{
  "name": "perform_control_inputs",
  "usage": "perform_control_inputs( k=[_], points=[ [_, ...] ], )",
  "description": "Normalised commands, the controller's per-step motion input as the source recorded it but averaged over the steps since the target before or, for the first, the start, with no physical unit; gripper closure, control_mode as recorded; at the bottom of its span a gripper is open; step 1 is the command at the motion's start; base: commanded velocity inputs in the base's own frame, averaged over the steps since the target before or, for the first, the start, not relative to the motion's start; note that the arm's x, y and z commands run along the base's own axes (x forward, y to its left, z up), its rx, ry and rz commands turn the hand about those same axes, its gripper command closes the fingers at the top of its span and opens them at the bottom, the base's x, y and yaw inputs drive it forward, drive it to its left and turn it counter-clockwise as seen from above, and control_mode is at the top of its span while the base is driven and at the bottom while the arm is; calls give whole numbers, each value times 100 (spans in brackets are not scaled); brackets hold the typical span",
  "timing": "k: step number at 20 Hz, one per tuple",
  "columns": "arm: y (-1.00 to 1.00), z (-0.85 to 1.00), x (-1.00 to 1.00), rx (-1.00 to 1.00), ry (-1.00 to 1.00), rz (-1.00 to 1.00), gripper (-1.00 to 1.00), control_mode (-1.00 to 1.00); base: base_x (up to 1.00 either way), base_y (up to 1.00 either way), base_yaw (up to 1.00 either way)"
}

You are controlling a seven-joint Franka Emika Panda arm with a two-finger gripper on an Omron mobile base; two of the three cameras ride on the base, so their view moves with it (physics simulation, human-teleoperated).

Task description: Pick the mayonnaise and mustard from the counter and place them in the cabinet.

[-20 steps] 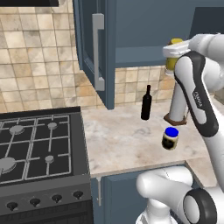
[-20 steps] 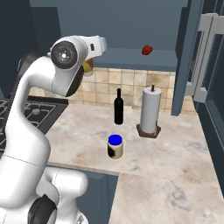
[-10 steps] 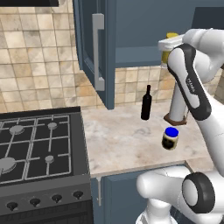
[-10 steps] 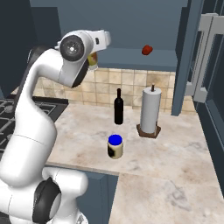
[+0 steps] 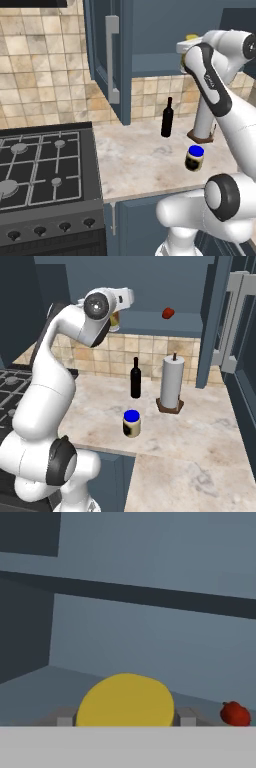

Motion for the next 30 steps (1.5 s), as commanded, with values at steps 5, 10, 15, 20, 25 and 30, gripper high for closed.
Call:
perform_control_inputs(
  k=[5, 10, 15, 20, 25, 30],
  points=[
    [-10, -3, 52, 3, 0, 3, 100, -100, 0, 0, 0],
    [-16, -7, 29, 6, 0, 15, 100, -100, 0, 0, 0],
    [-18, -1, 28, 3, 0, 21, 100, -100, 0, 0, 0],
    [-1, -5, 30, -5, 1, 12, 100, -100, 0, 0, 0],
    [0, 0, 4, -18, 0, 5, 100, -100, 0, 0, 0],
    [0, -1, 5, -19, 0, 2, 100, -100, 0, 0, 0]
  ],
)
